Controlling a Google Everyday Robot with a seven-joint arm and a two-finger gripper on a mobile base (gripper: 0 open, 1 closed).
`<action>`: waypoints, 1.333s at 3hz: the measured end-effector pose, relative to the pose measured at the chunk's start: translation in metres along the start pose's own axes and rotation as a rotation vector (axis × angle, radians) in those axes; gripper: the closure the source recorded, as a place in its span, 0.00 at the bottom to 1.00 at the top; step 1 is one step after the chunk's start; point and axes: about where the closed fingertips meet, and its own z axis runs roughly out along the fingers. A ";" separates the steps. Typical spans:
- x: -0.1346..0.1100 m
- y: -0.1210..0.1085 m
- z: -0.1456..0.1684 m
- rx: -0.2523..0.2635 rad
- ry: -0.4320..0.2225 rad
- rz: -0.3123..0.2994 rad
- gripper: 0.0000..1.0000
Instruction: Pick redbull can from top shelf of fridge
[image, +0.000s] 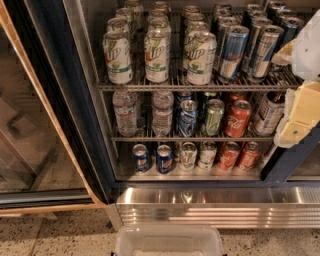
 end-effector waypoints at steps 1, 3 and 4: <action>-0.003 -0.003 0.004 0.002 0.004 -0.009 0.00; 0.004 -0.035 0.016 0.087 -0.144 0.069 0.00; 0.004 -0.035 0.016 0.087 -0.144 0.069 0.00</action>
Offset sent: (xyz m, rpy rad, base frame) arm 0.0415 -0.0033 -0.0167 0.1278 -0.0699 0.0120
